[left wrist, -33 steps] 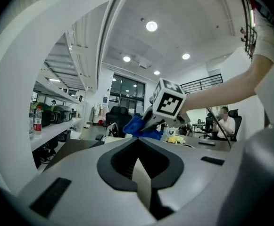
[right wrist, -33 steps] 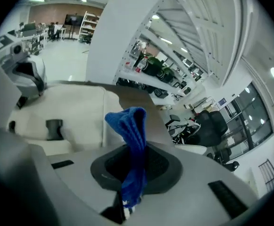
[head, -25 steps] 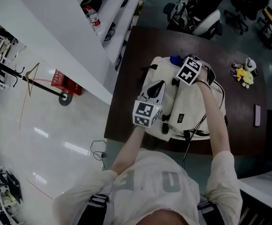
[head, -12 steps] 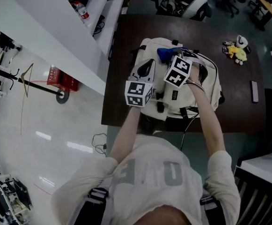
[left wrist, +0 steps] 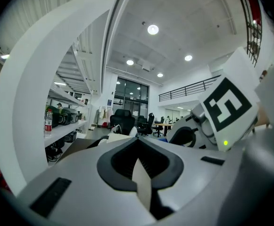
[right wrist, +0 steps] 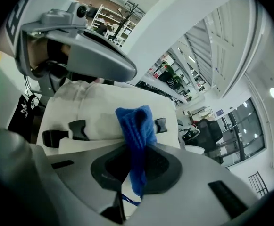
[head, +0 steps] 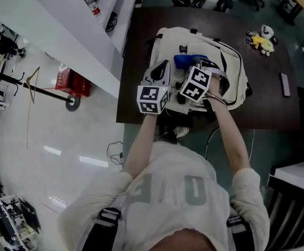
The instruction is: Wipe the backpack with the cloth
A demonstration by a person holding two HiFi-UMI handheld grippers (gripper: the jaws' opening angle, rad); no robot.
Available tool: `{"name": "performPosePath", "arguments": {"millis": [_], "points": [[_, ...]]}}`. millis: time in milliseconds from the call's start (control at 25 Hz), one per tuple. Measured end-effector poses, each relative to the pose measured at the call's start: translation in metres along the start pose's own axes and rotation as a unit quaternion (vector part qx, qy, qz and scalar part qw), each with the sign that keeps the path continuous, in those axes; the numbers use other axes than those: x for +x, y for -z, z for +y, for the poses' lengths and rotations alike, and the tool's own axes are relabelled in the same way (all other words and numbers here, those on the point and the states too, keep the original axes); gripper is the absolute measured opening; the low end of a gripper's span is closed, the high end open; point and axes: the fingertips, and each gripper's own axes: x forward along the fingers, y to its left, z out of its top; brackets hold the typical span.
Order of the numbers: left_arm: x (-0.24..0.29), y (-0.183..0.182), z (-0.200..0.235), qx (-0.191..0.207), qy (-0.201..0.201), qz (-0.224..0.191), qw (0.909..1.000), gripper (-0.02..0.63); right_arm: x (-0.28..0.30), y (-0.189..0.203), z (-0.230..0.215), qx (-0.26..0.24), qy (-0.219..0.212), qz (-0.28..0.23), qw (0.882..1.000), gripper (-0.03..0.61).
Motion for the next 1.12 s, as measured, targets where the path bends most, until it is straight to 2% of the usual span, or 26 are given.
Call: {"name": "performPosePath", "arguments": {"millis": [160, 320, 440, 640, 960, 1120], "points": [[-0.022, 0.004, -0.006, -0.001, -0.002, 0.001, 1.0, 0.005, -0.019, 0.0, 0.041, 0.0, -0.011, -0.001, 1.0, 0.041], [-0.044, 0.005, -0.012, -0.017, -0.005, -0.011, 0.9998, 0.005, -0.036, 0.004, 0.085, 0.041, -0.023, -0.01, 0.999, 0.041], [-0.054, 0.01, -0.016, -0.017, -0.006, -0.014, 0.9997, 0.003, -0.042, 0.006, 0.107, 0.053, -0.026, -0.012, 0.998, 0.041], [-0.06, 0.017, -0.024, -0.024, 0.0, -0.013, 0.9996, 0.005, -0.045, 0.005, 0.143, 0.06, -0.061, -0.013, 0.996, 0.041], [-0.053, 0.015, -0.028, -0.022, 0.003, -0.017, 0.9996, 0.005, -0.03, -0.001, 0.137, 0.084, -0.06, -0.021, 0.994, 0.041], [-0.046, 0.011, -0.024, -0.017, 0.003, -0.02, 0.9997, 0.005, -0.025, -0.011, 0.131, 0.062, -0.066, -0.026, 0.996, 0.041]]}}
